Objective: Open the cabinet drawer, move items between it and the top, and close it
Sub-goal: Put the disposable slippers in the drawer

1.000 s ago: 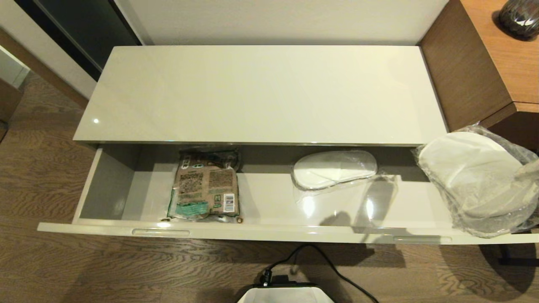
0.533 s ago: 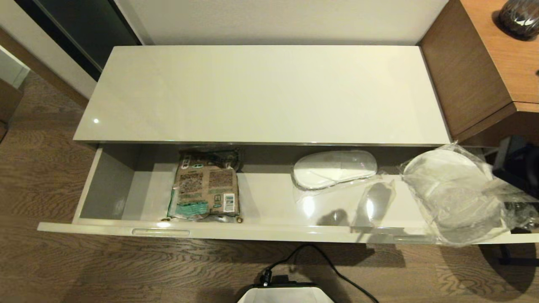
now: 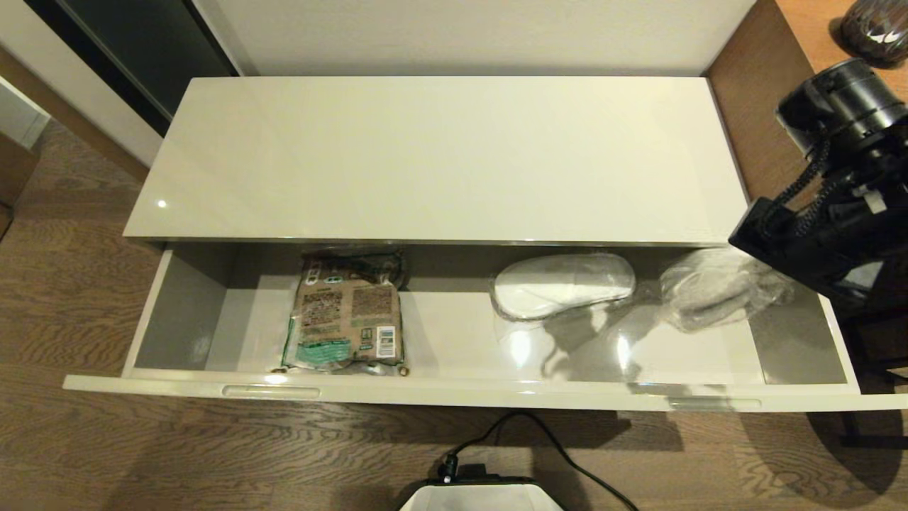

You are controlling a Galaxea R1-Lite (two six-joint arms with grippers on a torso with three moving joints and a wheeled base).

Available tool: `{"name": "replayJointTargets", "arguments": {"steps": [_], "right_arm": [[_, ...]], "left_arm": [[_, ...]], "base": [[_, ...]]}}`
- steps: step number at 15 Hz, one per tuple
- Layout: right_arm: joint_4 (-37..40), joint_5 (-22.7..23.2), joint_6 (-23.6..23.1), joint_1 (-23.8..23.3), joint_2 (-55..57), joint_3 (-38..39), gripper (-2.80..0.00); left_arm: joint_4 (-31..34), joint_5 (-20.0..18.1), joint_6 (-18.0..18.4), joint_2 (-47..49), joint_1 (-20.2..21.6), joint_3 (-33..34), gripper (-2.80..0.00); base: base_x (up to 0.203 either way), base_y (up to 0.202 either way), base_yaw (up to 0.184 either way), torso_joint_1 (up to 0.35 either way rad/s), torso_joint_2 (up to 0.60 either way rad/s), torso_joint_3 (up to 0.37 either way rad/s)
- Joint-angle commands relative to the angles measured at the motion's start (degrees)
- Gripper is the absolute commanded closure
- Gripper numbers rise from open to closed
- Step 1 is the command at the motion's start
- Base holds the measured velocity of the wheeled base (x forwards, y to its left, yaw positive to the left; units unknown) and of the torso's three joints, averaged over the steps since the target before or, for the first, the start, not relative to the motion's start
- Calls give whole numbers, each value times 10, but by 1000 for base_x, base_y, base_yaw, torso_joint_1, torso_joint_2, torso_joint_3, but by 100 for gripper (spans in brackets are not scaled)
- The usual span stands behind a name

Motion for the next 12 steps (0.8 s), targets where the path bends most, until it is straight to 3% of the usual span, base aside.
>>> {"name": "replayJointTargets", "arguments": {"steps": [1, 7, 8, 9, 12], "right_arm": [[-1, -1, -1, -27, 68, -50, 0], [-2, 16, 2, -33, 121, -101, 0], [-2, 12, 3, -33, 125, -101, -38], [-2, 15, 4, -33, 124, -101, -280], [-1, 18, 4, -33, 119, -98, -280]], "left_arm": [[0, 0, 0, 0, 0, 0, 0], [0, 0, 0, 0, 0, 0, 0], [0, 0, 0, 0, 0, 0, 0], [0, 0, 0, 0, 0, 0, 0], [0, 0, 0, 0, 0, 0, 0]], "base": [[0, 0, 0, 0, 0, 0], [0, 0, 0, 0, 0, 0], [0, 0, 0, 0, 0, 0], [0, 0, 0, 0, 0, 0], [0, 0, 0, 0, 0, 0]]}}
